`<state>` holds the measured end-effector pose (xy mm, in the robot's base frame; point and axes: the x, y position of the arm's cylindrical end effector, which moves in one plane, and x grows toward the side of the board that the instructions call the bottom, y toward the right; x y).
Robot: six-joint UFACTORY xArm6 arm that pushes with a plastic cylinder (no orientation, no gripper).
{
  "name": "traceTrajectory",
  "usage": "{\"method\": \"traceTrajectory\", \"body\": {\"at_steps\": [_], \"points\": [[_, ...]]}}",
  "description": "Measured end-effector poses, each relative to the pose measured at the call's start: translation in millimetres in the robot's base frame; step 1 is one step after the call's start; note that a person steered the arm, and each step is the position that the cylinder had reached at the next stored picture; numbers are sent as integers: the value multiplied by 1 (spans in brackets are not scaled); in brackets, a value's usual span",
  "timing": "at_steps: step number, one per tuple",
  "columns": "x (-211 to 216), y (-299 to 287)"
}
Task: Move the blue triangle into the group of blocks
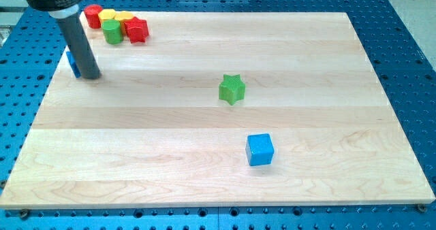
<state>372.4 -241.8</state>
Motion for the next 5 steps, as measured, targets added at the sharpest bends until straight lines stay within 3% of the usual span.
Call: {"method": "traceTrajectory", "body": {"at_steps": [1, 2, 4, 5], "points": [[40, -1], [21, -40], [-21, -38], [-22, -21]]}}
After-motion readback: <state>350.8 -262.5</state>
